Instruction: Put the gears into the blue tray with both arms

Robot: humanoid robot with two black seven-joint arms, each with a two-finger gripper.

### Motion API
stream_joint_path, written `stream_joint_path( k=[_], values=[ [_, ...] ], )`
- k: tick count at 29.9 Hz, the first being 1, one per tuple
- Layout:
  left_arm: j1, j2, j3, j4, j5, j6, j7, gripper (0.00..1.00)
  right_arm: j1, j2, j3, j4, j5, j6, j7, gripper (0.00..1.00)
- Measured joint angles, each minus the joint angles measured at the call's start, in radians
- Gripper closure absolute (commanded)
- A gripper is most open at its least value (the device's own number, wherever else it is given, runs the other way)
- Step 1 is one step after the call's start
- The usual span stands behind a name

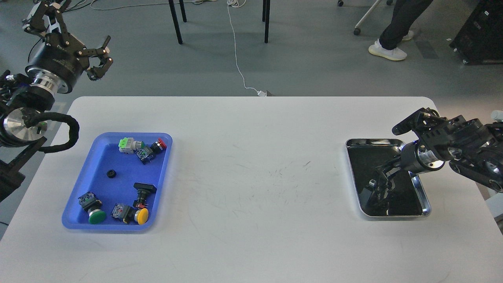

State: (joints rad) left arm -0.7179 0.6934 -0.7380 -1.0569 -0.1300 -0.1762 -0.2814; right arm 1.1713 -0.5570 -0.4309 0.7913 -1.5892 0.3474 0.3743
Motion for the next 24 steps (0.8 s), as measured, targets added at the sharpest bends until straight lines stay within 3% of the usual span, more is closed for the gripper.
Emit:
stream_joint_path(
  k=[13,24],
  values=[
    [0.000,-0.001,0.000,0.000,0.000,0.003,-0.001,0.03,-0.013,-0.007,0.017,-0.003,0.000,-0.025,0.003,0.86],
    [0.000,0.006,-0.015,0.000,-0.001,0.004,-0.002,0.03,0.010,-0.012,0.035,0.040,0.005,-0.056,0.003,0.86]
  ],
)
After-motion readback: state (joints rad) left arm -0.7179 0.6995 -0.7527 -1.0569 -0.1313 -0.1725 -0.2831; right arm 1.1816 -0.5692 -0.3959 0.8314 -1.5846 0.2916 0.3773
